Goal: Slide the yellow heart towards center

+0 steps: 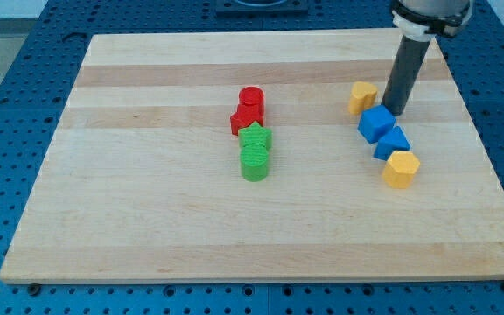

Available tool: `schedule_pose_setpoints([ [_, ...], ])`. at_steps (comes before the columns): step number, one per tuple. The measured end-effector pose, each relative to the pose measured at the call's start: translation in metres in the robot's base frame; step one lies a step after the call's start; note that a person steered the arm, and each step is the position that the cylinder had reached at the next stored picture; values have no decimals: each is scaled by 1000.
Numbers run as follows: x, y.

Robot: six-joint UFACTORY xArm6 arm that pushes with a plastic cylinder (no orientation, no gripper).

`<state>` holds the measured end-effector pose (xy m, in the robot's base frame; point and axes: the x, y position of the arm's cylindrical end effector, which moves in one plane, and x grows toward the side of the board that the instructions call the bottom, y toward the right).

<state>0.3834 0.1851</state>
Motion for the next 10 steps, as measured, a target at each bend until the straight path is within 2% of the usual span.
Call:
schedule_pose_setpoints([
  [1,-37,0],
  [2,-37,0],
  [3,-38,-20],
  [4,-19,-53],
  [8,-12,-59],
  [9,-3,-93],
  [10,-12,-91],
])
